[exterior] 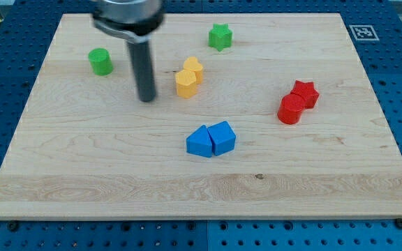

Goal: Move the green circle left to the green star

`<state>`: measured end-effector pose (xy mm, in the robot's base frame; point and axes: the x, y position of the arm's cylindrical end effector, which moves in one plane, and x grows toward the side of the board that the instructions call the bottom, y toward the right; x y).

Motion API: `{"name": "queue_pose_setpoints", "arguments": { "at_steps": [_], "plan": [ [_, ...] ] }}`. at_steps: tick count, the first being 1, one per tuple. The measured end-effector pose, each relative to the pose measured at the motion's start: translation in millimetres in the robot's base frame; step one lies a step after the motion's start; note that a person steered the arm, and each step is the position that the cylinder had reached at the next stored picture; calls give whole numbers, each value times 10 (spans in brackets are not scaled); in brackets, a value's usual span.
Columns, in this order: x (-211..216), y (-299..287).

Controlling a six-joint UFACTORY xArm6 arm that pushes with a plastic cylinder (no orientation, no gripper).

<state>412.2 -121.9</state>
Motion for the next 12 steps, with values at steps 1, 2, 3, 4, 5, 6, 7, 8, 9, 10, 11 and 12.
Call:
{"name": "queue_pose_setpoints", "arguments": {
  "at_steps": [1,2,3,4,5,6,7,8,9,10,11,12],
  "plan": [
    [-318,-618],
    [-365,-854],
    [-365,-861],
    [-432,-760],
    [-660,-749],
    [-903,-749],
    [-1243,-990],
    [-1435,-992],
    [-1430,-986],
    [-1220,-1201],
    [-1007,-1039],
    [-1054,-711]
  ]
}}
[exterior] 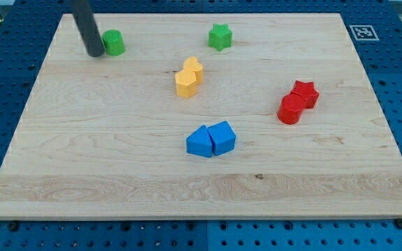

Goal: Move the green circle left to the green star

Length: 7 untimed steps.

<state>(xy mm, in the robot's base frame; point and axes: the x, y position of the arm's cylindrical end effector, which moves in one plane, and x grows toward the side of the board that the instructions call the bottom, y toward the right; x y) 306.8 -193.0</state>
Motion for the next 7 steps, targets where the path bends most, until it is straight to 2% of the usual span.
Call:
{"name": "queue_pose_setpoints", "arguments": {
  "at_steps": [2,5,7],
  "plan": [
    [-318,454],
    [-817,632],
    [-810,1073]
  ]
}}
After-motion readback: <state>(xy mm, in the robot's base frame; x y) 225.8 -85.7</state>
